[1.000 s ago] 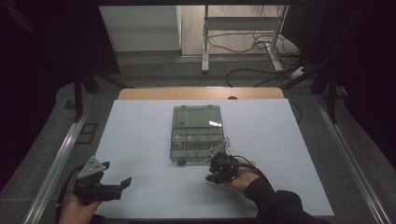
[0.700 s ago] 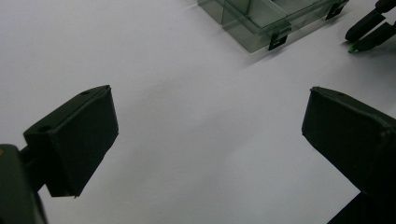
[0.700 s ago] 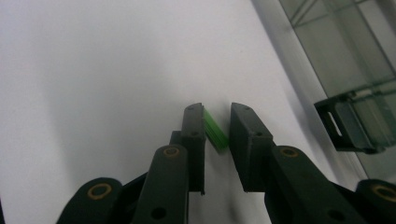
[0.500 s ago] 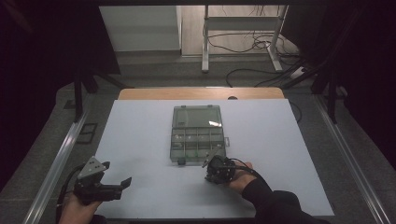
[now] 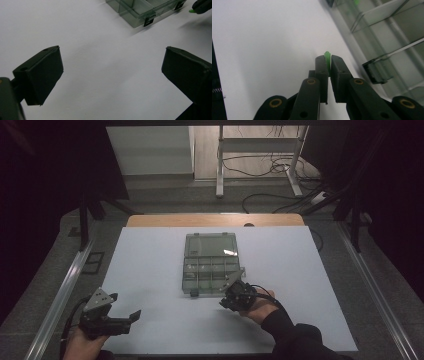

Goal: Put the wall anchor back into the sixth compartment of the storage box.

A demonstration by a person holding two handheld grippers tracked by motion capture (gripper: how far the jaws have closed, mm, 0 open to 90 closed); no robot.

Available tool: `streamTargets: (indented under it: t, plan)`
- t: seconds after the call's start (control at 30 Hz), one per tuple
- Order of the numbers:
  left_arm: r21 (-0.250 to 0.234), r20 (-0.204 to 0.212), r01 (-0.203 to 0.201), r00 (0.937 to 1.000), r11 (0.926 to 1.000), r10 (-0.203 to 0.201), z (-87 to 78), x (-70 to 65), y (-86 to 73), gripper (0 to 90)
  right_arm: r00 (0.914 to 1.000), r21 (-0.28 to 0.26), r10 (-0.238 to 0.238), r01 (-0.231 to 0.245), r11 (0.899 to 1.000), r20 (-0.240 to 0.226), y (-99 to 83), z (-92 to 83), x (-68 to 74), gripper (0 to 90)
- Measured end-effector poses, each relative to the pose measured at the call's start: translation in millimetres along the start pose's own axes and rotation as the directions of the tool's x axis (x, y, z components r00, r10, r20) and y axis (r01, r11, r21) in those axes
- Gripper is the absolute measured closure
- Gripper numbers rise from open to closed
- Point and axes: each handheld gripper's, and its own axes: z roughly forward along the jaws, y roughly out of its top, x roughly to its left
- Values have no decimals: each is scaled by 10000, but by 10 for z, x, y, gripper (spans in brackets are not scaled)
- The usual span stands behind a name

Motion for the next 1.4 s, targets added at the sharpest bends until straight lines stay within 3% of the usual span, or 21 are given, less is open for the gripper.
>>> streamTargets:
  t: [0.2,0.8,1.4]
  plan:
    - [14,-2,0,10000,10000,0,2,1,1,42,9995,-525,322,-318,9981,63,48,-92,-29,837]
    - [46,-12,34,10000,10000,-34,7,2,2,42,9949,-1302,996,-970,9867,137,234,-214,-154,833]
    - [48,14,74,10000,10000,-74,10,11,3,42,9901,-1676,1375,-1308,9771,289,421,-134,-297,831]
